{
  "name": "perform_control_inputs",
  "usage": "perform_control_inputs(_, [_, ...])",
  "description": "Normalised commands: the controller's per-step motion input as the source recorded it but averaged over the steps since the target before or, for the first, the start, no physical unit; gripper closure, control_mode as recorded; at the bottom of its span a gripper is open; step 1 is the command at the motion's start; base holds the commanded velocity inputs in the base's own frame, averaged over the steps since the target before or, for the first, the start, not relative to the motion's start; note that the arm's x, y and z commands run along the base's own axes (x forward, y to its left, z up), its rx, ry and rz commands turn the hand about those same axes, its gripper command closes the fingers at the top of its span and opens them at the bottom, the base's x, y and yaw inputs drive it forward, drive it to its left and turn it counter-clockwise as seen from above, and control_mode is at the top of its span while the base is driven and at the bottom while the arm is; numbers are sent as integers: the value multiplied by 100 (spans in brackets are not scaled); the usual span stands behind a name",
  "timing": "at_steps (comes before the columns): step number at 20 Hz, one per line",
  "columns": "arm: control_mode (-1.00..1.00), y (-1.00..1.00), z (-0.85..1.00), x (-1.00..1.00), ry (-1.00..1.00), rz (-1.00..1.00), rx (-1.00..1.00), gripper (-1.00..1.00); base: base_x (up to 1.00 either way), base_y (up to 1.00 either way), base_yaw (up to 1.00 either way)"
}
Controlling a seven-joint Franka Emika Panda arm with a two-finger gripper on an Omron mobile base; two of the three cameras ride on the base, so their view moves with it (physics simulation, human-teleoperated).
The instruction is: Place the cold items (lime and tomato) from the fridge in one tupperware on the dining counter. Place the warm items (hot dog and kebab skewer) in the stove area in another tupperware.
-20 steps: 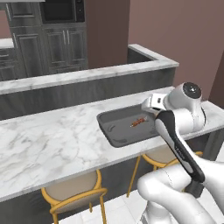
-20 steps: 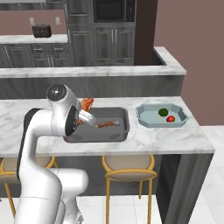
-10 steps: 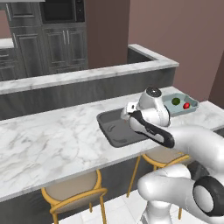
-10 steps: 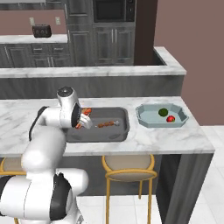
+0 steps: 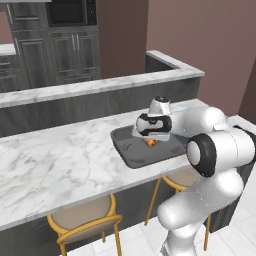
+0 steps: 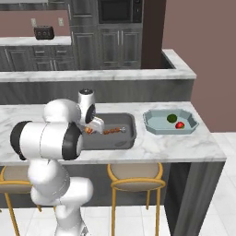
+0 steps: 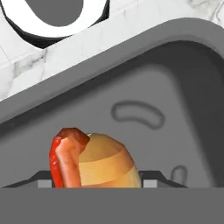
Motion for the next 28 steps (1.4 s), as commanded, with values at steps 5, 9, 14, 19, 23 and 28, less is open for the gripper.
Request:
perform_control_inputs(5, [-100,0,-24,70,23,14,9,100,0,0,0])
perform_control_inputs(9, [-100,2,-57,40,6,13,8,100,0,0,0])
perform_control_inputs(14, [-100,12,-62,32,14,11,6,100,0,0,0])
perform_control_inputs(19, [-100,9,-32,33,13,9,6,100,0,0,0])
perform_control_inputs(23, [-100,7,6,0,0,1,4,-100,0,0,0])
perform_control_inputs(28, [-100,5,36,-3,-2,0,-6,-100,0,0,0])
